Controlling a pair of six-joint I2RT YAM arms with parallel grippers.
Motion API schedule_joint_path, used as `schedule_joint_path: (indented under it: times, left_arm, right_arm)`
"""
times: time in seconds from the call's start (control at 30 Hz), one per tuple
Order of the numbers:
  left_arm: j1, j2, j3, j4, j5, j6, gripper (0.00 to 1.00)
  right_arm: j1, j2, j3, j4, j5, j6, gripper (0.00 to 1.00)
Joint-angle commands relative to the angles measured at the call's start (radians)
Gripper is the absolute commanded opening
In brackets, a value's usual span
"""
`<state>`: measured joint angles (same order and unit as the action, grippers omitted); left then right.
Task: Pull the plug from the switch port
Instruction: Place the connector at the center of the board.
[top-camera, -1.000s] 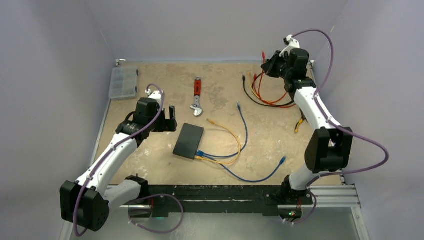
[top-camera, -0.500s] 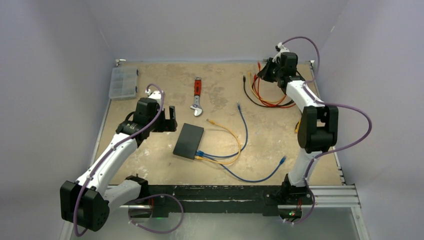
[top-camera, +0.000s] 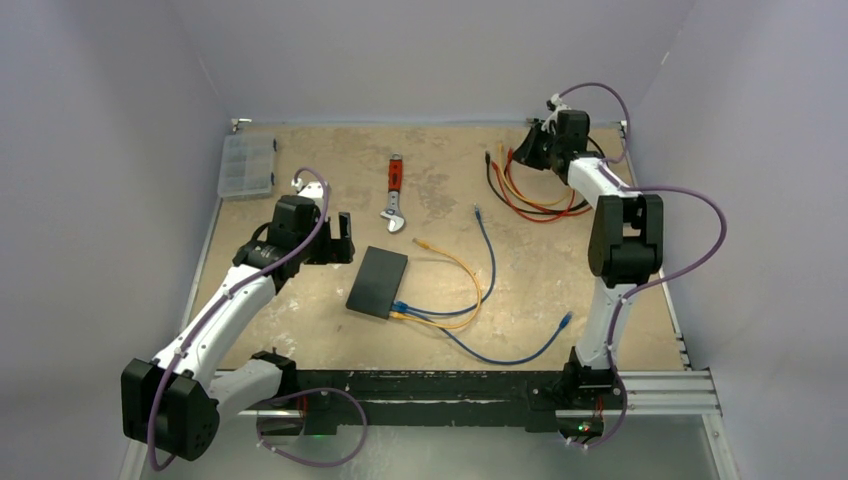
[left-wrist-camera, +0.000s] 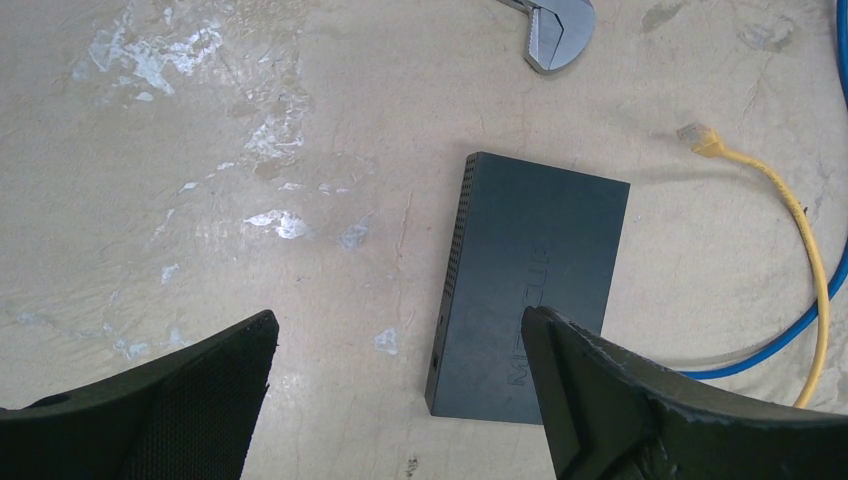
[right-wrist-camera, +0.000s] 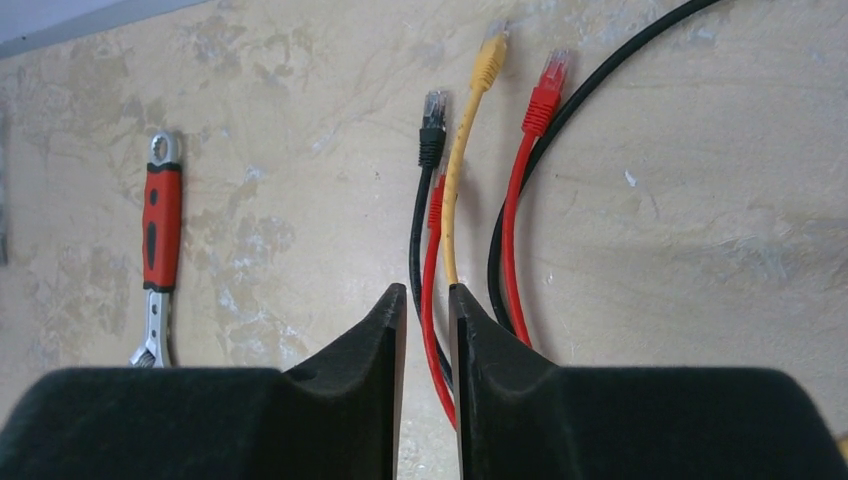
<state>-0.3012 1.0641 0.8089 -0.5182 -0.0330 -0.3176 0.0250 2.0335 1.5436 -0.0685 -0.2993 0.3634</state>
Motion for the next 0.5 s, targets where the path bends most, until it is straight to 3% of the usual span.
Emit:
schedule_joint_path:
  times: [0.0, 0.13, 0.37, 0.47]
  left_arm:
    - [0.005, 0.0, 0.01, 0.015, 0.008, 0.02, 0.92]
    - [0.005, 0.002, 0.009, 0.015, 0.008, 0.02, 0.92]
    - [0.005, 0.004, 0.009, 0.015, 0.01, 0.02, 0.92]
    - [0.005, 0.005, 0.009, 0.015, 0.011, 0.02, 0.92]
  right_arm:
    - [-0.005, -0.006, 0.048, -0.002, -0.044, 0.006, 0.26]
    - [-0.004, -0.021, 0.039, 0.005, -0.065, 0.003, 0.32]
    - [-0.004, -0.072, -0.03, 0.061, -0.122, -0.016, 0.55]
    - [0.001, -0.099, -0.073, 0.095, -0.161, -0.004, 0.59]
